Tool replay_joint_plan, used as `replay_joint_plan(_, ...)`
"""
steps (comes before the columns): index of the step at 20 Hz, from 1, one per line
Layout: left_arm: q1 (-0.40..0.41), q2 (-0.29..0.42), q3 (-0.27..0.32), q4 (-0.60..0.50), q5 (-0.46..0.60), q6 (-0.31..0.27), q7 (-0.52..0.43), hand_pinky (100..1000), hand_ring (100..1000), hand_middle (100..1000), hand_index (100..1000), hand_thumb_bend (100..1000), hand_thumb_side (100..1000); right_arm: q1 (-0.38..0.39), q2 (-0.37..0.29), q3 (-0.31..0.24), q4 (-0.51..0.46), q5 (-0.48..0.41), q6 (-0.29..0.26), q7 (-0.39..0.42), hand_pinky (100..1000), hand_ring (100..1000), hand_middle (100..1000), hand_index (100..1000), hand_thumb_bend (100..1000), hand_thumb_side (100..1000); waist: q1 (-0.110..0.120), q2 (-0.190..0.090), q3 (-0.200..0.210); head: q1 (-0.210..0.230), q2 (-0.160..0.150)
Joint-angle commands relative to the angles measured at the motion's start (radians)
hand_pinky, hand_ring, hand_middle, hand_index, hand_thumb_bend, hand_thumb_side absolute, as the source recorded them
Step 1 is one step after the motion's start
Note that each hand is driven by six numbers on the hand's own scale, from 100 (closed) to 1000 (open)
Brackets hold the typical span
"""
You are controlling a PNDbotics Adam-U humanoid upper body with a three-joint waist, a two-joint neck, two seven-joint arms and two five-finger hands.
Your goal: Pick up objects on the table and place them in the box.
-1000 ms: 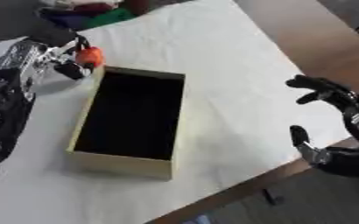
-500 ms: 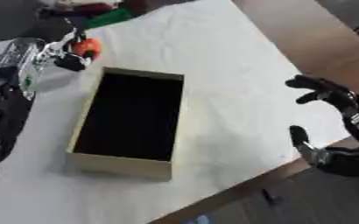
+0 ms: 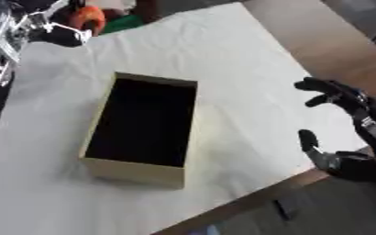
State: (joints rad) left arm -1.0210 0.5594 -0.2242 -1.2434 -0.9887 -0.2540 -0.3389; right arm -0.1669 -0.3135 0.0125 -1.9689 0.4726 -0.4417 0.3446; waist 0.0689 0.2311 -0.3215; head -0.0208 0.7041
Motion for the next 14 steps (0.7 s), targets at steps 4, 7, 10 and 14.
replay_joint_plan(4,0.031,0.086,-0.115,-0.269,0.152,-0.054,-0.13,601,473,444,542,100,345,-0.007,-0.028,-0.007,-0.009,-0.009,0.001,-0.005,713,899,864,1000,100,304,-0.009,-0.028,0.014,-0.026,0.011)
replay_joint_plan(7,0.054,0.078,-0.165,-0.319,0.207,-0.061,-0.19,608,485,458,556,100,345,-0.007,-0.03,-0.006,-0.01,-0.011,0.001,-0.005,714,899,864,1000,100,301,-0.01,-0.032,0.018,-0.034,0.013)
replay_joint_plan(10,0.064,0.05,-0.203,-0.309,0.227,-0.065,-0.238,615,493,466,566,100,340,-0.007,-0.031,-0.004,-0.01,-0.013,0.001,-0.005,714,899,864,1000,100,301,-0.012,-0.035,0.018,-0.038,0.015)
replay_joint_plan(14,0.077,-0.002,-0.241,-0.243,0.209,-0.092,-0.271,624,499,473,573,100,334,-0.01,-0.031,0.0,-0.011,-0.018,-0.001,-0.002,714,899,864,1000,100,301,-0.012,-0.036,0.013,-0.038,0.014)
